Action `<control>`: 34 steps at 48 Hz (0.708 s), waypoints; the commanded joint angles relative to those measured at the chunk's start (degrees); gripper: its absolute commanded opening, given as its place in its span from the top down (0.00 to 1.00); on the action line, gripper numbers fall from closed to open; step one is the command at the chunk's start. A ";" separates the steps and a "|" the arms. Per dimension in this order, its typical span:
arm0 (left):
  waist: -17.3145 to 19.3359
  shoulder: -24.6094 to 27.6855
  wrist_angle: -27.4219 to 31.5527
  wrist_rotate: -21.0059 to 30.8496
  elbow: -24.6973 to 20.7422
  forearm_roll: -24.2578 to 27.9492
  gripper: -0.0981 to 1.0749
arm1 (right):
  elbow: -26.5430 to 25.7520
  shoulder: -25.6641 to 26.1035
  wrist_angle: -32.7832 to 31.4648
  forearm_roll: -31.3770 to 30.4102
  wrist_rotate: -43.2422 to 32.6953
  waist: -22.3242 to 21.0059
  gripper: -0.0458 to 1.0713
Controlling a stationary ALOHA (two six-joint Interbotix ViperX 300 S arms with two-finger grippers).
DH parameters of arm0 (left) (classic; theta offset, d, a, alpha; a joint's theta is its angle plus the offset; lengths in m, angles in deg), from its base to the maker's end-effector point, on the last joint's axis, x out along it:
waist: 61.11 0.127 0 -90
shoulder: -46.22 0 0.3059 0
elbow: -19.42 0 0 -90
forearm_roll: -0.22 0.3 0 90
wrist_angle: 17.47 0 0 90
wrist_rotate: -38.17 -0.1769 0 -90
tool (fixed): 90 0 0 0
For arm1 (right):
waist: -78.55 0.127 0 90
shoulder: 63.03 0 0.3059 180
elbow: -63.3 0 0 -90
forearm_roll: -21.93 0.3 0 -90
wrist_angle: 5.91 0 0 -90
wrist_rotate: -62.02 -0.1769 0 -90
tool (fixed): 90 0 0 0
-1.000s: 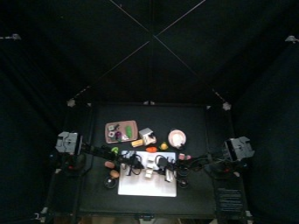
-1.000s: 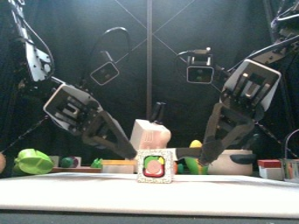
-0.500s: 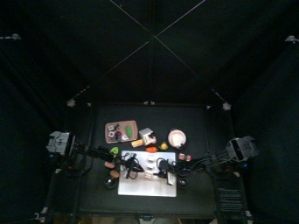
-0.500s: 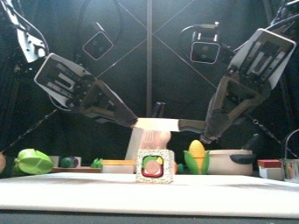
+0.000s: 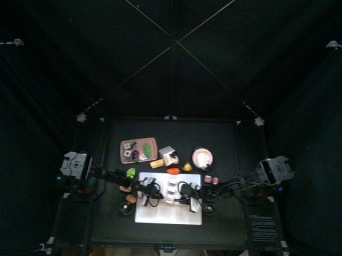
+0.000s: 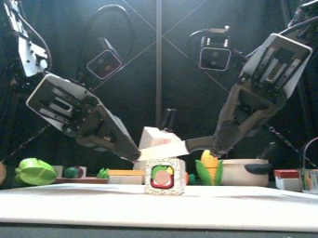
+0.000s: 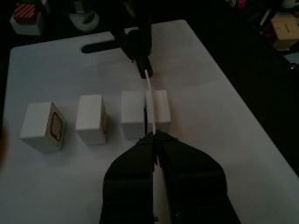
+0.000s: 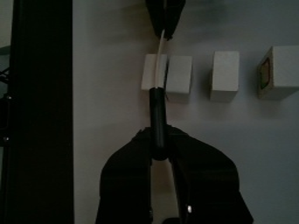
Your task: Cut third and fourth piece of sushi
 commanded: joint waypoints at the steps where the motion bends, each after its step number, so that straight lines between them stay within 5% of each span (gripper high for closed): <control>1: 1.05 -1.67 -0.53 -0.18 -1.41 -0.35 0.57 | -2.55 1.32 1.14 -0.26 0.09 -0.70 0.68; 34: 2.20 -0.88 -0.53 -0.18 -1.67 0.18 0.57 | -2.46 0.79 1.05 -0.09 0.09 -0.70 0.68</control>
